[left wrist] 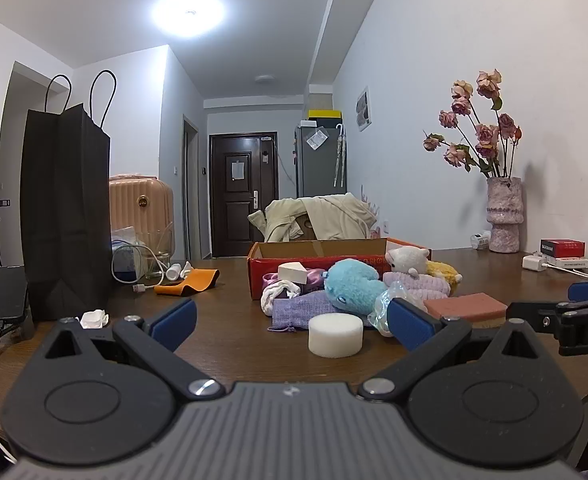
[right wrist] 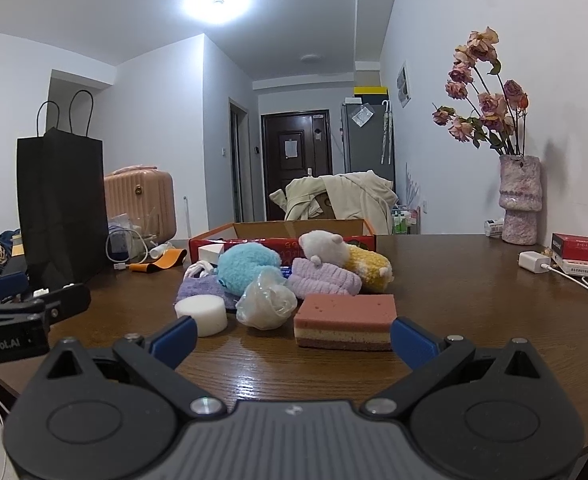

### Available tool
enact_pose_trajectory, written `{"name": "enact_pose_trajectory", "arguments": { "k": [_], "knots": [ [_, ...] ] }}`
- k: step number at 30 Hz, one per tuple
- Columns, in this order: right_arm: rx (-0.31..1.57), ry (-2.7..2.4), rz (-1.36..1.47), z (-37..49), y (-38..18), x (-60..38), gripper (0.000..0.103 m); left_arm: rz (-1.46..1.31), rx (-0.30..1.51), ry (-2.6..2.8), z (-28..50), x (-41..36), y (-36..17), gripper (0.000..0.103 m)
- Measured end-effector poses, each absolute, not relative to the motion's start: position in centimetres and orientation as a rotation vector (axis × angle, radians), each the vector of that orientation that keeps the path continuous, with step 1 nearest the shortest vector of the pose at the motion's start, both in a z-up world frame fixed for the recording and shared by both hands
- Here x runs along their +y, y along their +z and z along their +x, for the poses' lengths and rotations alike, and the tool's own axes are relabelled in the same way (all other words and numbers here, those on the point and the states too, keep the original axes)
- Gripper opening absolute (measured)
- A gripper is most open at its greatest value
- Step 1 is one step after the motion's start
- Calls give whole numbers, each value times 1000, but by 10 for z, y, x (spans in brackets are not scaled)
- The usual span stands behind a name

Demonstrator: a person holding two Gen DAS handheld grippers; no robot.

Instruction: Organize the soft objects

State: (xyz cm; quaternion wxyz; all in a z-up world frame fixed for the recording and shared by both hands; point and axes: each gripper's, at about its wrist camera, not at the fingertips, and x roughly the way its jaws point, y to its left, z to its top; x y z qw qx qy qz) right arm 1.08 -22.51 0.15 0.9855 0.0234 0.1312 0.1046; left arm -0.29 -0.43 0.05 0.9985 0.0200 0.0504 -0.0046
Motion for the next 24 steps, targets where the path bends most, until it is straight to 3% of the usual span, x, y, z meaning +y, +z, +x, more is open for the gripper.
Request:
{"name": "enact_pose_trajectory", "arguments": {
  "k": [24],
  "knots": [
    [269,219,52,11,1,-226,103,39,100,-7,-3,-4,0,103]
  ]
}}
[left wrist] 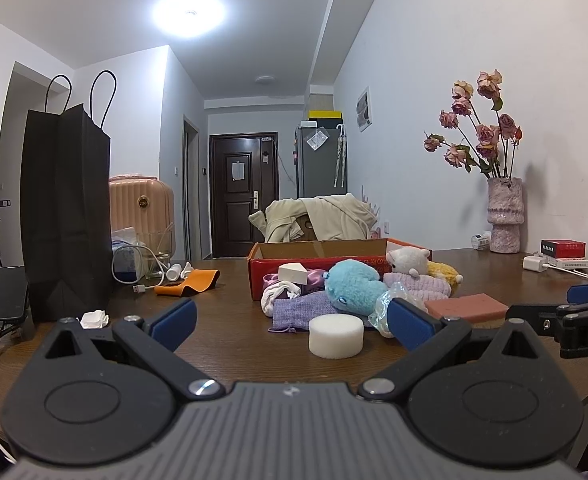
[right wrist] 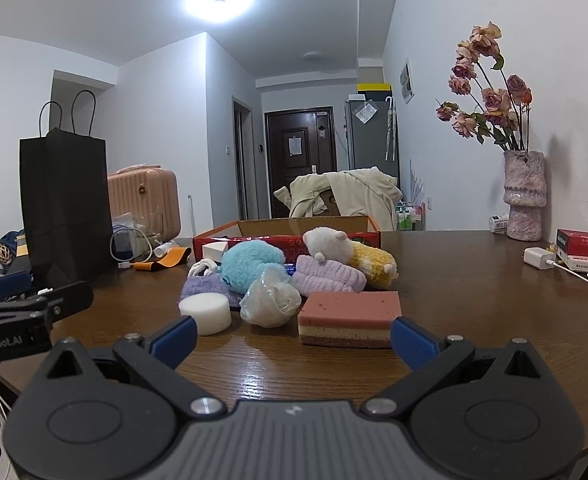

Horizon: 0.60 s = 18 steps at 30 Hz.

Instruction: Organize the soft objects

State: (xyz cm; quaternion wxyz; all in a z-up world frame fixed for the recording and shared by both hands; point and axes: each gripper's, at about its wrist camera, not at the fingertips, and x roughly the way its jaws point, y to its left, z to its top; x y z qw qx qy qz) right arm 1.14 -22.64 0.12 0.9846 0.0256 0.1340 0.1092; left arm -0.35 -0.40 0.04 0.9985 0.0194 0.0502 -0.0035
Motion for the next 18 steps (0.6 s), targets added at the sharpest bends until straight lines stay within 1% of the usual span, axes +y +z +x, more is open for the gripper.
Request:
{"name": "enact_pose_trajectory", "arguments": {
  "k": [18],
  "knots": [
    [271,224,44,14,-2,-228,103,36,107,-6,-1,-3,-1,103]
  ]
}}
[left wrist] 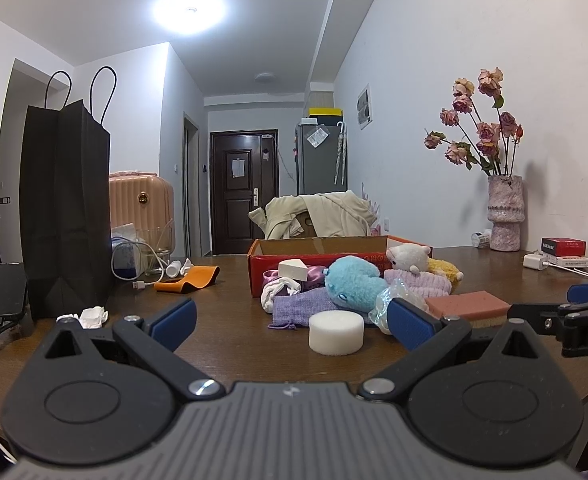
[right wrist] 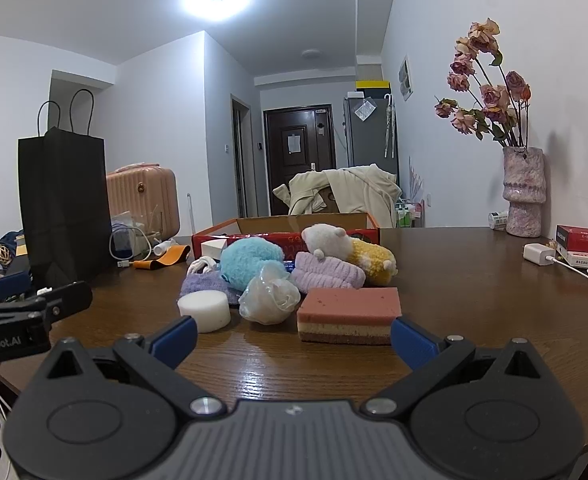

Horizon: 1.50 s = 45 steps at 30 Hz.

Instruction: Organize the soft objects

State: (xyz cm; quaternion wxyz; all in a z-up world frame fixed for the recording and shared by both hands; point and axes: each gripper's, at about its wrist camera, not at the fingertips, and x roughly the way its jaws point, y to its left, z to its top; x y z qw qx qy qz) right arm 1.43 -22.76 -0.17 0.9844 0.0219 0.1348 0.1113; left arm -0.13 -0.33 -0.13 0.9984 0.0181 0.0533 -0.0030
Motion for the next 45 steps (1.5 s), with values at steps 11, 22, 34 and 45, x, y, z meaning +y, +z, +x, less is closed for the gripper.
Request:
{"name": "enact_pose_trajectory", "arguments": {
  "k": [11,22,34,45],
  "knots": [
    [284,194,111,80,23,-264,103,-14,176,-9,67,20,26,103],
    [425,263,172,208,48,-328,103,-93,322,-266,193,-43,62,103],
    [611,643,149,352,2,-351,88,-148,590,-315,317,-105,25,84],
    [751,775,309,383,-24,-359,51,-246,582,-352,319,-97,22,46]
  ]
}}
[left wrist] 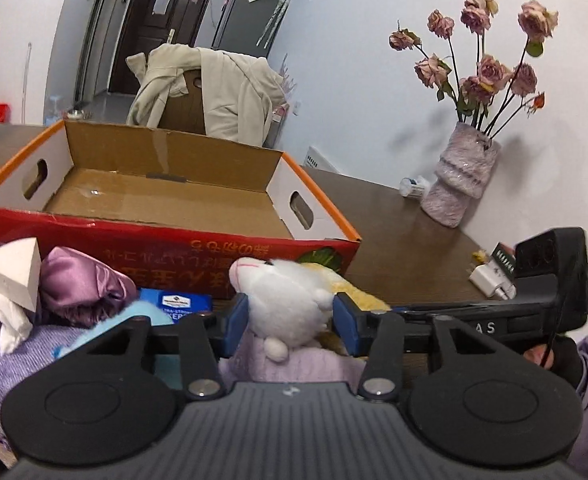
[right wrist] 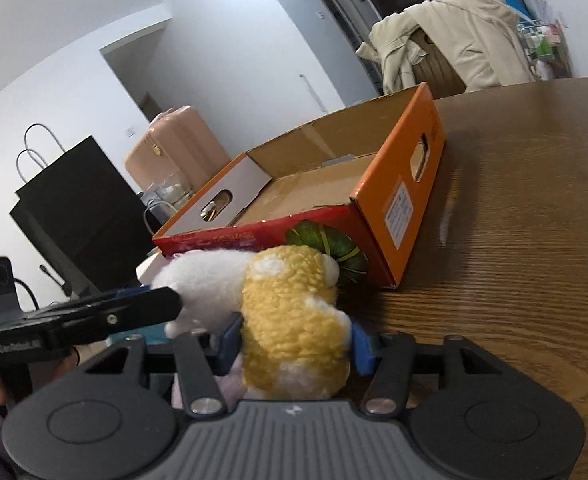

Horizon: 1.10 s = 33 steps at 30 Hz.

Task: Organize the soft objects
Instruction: 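Grasp the white-and-yellow plush toy with the right gripper, then carry the plush toy into the cardboard box and open the right gripper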

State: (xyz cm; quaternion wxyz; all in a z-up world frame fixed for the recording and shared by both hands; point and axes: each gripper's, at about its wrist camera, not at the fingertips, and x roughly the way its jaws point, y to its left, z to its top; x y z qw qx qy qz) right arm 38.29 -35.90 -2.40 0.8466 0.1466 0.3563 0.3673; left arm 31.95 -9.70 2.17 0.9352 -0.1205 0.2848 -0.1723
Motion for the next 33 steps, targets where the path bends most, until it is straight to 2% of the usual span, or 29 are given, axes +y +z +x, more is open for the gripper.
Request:
{"name": "enact_pose_trajectory", "arguments": {
  "k": [11,18,24,28,33],
  "knots": [
    [466,573,113,254,61,-333,46,-322,479,-454,266,-80,58,46],
    [352,505,5,211,89,-307,46,-344,425,-497,245,-59,78,46],
    [326,492,-12,253,106,-283,45,-338,424,-530,307,-35,102,46],
    [382,509,-5,329,119,-273,45,-308,397,-485,377,-32,118,46],
    [488,458,1,441,109,-265,45,-313,524,-469,491,-38,100,46]
  ]
}}
